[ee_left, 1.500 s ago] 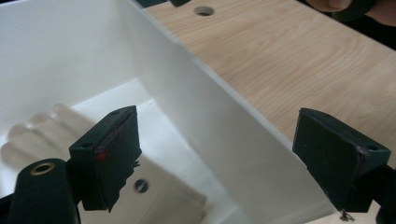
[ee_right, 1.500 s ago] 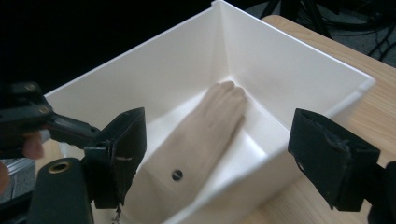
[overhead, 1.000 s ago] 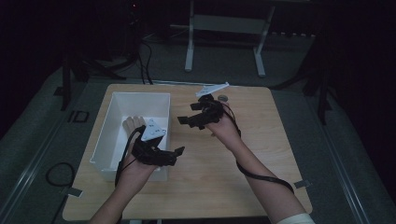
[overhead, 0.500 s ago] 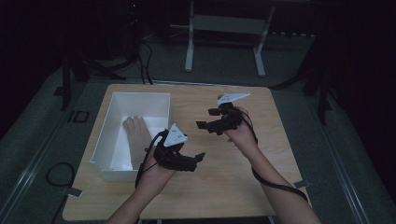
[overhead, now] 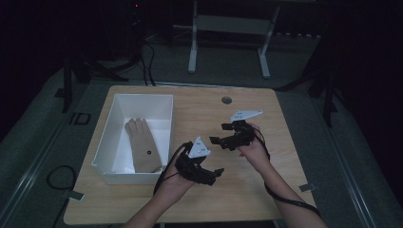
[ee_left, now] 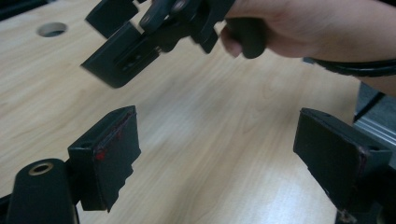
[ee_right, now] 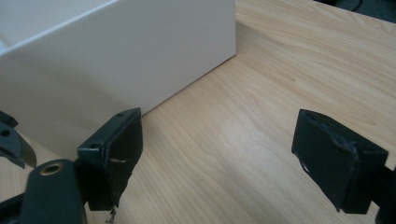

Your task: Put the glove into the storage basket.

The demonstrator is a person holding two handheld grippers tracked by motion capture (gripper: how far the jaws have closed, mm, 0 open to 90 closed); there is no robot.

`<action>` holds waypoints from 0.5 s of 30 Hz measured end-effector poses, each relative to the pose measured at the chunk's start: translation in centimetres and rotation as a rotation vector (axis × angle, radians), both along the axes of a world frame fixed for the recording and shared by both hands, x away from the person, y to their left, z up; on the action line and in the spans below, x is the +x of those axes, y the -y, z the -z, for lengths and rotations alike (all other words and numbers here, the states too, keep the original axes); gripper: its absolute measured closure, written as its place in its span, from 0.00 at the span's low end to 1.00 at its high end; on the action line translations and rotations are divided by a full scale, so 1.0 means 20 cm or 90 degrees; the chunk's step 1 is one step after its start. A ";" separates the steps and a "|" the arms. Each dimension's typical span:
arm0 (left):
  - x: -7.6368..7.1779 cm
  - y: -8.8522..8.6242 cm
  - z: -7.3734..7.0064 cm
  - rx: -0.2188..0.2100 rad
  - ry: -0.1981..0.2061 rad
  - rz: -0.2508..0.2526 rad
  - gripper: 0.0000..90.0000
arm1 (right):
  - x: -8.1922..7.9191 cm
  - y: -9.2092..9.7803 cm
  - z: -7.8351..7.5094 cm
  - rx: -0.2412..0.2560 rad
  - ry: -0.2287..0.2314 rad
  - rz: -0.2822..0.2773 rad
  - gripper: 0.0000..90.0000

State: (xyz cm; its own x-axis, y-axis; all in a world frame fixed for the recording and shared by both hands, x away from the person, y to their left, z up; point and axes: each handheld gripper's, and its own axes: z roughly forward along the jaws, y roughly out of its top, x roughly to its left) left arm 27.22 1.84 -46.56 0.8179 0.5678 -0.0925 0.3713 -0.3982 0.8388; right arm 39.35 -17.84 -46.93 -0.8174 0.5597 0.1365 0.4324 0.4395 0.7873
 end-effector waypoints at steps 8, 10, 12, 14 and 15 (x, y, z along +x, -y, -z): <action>0.00 0.05 0.07 0.011 -0.010 0.023 0.17 | -0.03 0.06 0.13 -0.003 0.003 -0.007 0.18; 0.00 0.06 0.09 0.011 -0.014 0.024 0.17 | -0.03 0.07 0.15 -0.004 -0.001 -0.006 0.18; 0.00 0.07 0.12 0.009 -0.018 0.027 0.17 | -0.04 0.08 0.17 -0.007 -0.005 -0.004 0.18; 0.00 0.08 0.14 0.010 -0.021 0.031 0.17 | -0.04 0.09 0.19 -0.006 -0.012 -0.003 0.18; 0.00 0.08 0.16 0.007 -0.024 0.033 0.17 | -0.05 0.10 0.21 -0.009 -0.014 -0.006 0.18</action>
State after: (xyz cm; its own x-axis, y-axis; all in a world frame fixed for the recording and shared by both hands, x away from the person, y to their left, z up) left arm 27.25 0.18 -49.68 0.8424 0.5259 -0.1174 0.3808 -0.4268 0.8202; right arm 38.43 -19.80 -51.08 -0.8190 0.5546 0.1470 0.4458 0.4538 0.7716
